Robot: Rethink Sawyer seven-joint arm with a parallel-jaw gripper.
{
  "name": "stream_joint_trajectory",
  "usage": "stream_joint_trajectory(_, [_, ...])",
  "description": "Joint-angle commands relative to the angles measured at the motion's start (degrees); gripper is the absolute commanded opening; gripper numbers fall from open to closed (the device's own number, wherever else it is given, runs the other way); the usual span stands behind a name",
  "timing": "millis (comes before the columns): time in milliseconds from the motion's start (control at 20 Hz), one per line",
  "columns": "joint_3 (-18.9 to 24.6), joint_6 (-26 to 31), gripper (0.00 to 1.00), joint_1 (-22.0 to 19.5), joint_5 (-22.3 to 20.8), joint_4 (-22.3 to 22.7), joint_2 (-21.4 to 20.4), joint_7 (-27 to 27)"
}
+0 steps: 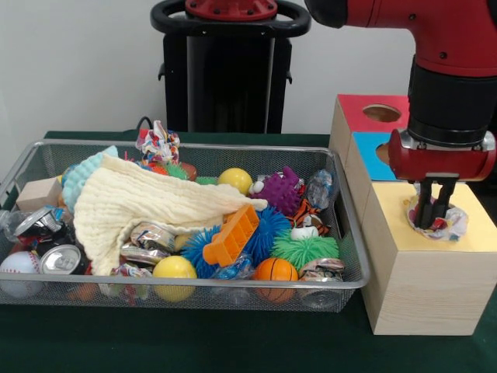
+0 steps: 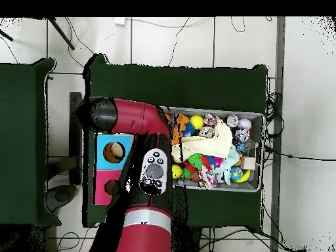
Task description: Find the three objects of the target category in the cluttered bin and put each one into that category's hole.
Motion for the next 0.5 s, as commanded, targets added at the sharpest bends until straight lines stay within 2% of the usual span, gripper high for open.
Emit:
stream_joint_trajectory(50, [6.90,-9.31,0.00,-2.97,-3.44,11.66,9.86,6.27])
stream_joint_trajectory(350, [9.44,-8.69,0.00,-4.97,-2.41,11.78,12.21,4.61])
stream_joint_trajectory(500, [8.58,-7.97,0.00,-4.28,-2.80,10.84,12.66,5.34])
